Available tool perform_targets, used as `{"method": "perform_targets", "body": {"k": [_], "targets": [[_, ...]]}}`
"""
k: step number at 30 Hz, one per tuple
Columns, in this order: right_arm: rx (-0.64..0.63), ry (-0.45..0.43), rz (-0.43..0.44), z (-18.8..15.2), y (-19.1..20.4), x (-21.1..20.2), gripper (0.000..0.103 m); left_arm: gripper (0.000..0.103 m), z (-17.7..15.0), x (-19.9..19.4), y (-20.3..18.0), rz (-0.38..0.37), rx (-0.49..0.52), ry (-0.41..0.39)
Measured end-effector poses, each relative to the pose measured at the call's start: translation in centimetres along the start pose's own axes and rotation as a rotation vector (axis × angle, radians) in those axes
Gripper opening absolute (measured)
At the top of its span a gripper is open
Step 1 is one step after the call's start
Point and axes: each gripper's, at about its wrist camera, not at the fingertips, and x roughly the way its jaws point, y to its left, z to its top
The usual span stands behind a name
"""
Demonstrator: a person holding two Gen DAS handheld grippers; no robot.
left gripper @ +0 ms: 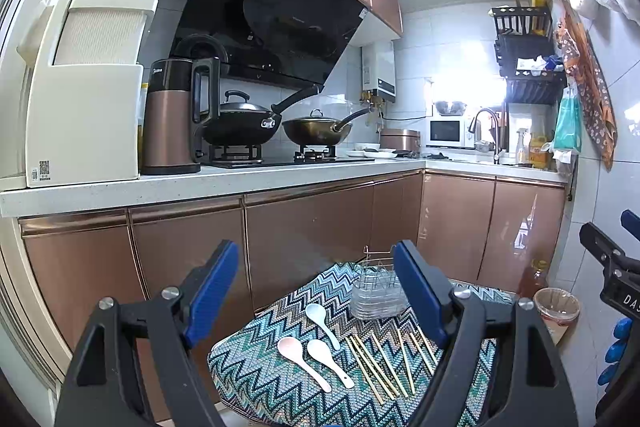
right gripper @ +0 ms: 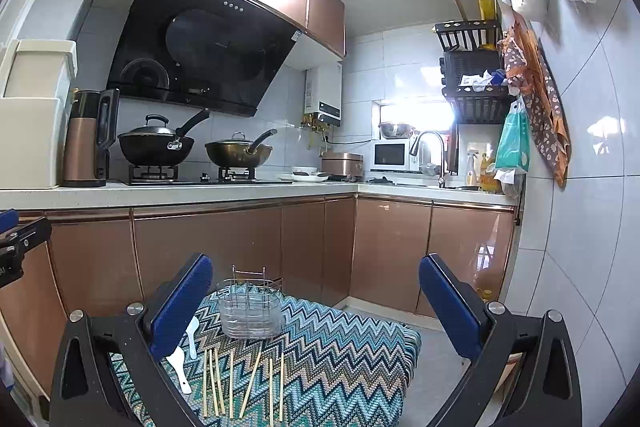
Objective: Organize utensils
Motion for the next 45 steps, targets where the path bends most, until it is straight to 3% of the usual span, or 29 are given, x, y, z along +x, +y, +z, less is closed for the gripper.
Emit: {"method": "perform_targets", "body": {"k": [45], "targets": [[-0.031, 0.036, 0.018, -0.2, 0.8, 1.0, 0.103, 0.079, -0.8, 0.8, 0.2, 0.019, -0.010, 0.011]]}}
